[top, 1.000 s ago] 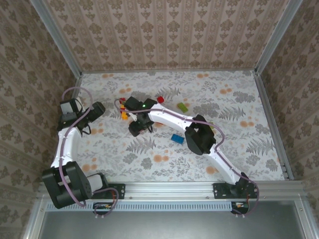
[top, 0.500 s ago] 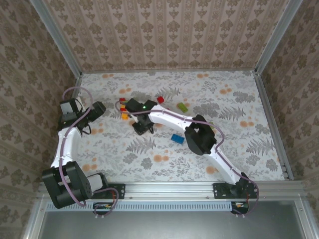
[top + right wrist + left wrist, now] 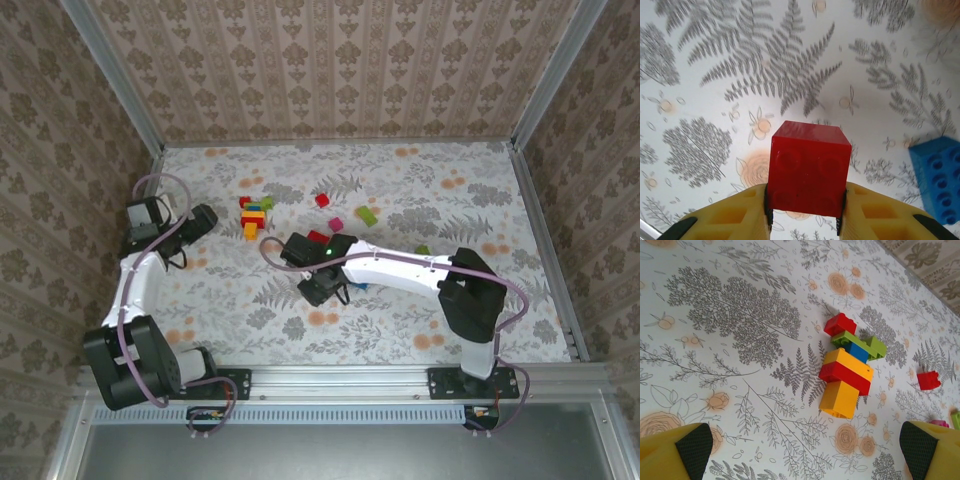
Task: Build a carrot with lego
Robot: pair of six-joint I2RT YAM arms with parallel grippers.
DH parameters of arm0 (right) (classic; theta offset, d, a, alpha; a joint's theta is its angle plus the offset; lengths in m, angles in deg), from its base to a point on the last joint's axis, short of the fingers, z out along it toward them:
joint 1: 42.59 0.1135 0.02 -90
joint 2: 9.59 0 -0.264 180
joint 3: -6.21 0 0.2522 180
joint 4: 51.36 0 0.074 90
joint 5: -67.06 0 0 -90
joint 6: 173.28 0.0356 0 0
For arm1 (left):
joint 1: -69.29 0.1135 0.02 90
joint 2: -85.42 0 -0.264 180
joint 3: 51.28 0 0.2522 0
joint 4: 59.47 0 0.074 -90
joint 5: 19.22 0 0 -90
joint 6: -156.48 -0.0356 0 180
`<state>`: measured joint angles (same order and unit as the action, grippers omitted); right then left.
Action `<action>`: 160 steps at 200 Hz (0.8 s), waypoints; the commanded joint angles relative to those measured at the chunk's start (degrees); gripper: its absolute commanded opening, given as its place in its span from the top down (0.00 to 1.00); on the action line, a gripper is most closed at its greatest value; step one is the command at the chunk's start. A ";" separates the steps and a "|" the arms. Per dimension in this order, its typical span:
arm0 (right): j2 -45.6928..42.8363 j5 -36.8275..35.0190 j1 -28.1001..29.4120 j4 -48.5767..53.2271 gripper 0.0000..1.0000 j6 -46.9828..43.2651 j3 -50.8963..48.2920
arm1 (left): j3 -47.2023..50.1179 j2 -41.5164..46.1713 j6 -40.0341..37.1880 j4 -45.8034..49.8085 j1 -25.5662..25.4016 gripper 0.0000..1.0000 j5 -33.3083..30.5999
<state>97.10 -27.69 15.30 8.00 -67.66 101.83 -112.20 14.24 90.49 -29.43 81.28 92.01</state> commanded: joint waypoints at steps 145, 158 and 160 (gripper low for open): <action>-4.31 -0.95 1.88 -4.70 0.37 2.84 -9.80 | -1.07 -1.44 -1.52 0.07 -2.12 0.00 0.65; -6.47 -3.18 1.79 -3.24 0.33 2.17 -9.54 | -1.08 -1.42 -1.56 0.07 -2.18 0.00 0.74; -7.10 -3.51 1.79 -2.89 0.33 2.06 -9.58 | -1.05 -1.38 -1.59 0.07 -2.22 0.00 0.74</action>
<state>95.55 -27.71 16.75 2.84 -65.17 92.52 -112.20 13.13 90.16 -29.41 79.42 92.01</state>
